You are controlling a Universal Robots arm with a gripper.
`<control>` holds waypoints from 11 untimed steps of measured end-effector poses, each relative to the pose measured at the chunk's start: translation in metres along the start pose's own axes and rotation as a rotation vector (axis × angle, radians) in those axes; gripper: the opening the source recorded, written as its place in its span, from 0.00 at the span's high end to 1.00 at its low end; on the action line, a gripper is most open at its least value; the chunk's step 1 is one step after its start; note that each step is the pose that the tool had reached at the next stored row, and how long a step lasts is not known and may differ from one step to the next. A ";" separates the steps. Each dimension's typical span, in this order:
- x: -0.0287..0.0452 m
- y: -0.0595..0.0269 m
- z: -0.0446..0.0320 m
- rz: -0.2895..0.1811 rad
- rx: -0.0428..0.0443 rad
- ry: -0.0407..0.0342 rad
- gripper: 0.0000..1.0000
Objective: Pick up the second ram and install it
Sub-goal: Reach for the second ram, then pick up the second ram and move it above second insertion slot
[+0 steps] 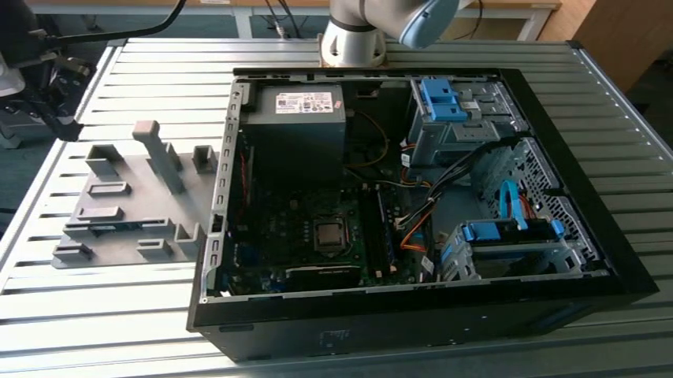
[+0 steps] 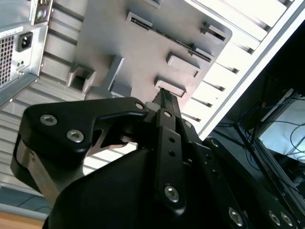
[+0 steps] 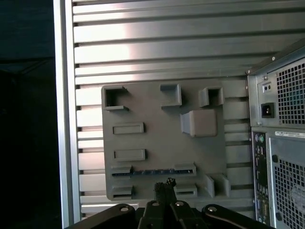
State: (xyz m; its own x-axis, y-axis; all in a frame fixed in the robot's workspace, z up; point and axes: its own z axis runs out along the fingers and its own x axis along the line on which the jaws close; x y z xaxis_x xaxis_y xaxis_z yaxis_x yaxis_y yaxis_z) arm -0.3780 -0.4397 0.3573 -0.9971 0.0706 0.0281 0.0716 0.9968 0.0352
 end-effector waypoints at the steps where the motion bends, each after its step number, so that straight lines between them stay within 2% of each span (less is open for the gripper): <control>1: 0.0001 -0.0001 0.0000 0.000 0.0000 0.0000 0.89; 11: 0.0005 -0.0001 0.0000 0.000 0.0000 0.0000 0.89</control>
State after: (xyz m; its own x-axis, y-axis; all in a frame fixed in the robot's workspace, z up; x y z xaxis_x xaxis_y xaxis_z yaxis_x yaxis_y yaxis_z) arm -0.3785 -0.4397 0.3573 -0.9971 0.0705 0.0281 0.0715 0.9968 0.0352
